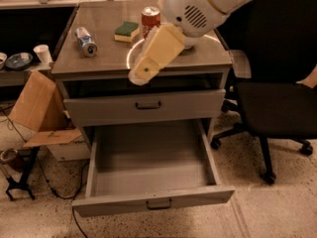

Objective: Place sponge into middle drawer

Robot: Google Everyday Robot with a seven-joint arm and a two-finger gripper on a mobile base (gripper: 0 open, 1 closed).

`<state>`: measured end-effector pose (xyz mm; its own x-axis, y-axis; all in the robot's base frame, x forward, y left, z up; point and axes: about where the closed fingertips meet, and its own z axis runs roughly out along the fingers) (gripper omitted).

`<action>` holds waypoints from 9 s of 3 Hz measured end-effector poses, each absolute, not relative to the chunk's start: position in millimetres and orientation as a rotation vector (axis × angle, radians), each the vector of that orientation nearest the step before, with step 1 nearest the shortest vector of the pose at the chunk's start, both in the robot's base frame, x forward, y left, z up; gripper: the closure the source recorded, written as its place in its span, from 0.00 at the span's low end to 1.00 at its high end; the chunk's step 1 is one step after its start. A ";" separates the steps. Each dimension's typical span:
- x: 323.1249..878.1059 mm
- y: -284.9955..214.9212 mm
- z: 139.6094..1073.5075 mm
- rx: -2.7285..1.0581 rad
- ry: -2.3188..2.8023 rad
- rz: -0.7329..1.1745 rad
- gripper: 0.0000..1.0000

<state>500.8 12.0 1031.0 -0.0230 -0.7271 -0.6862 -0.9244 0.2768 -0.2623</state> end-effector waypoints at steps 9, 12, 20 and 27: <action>712.7 145.4 989.9 -1.592 1.454 0.412 0.00; 764.5 139.5 976.9 -1.685 1.436 0.131 0.00; 780.4 171.6 995.0 -2.044 1.140 -0.587 0.00; 877.9 67.8 948.5 -1.916 1.163 -0.712 0.00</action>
Offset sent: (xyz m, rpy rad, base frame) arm 0.0087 -0.0026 -0.0166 0.0829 0.0271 -0.0598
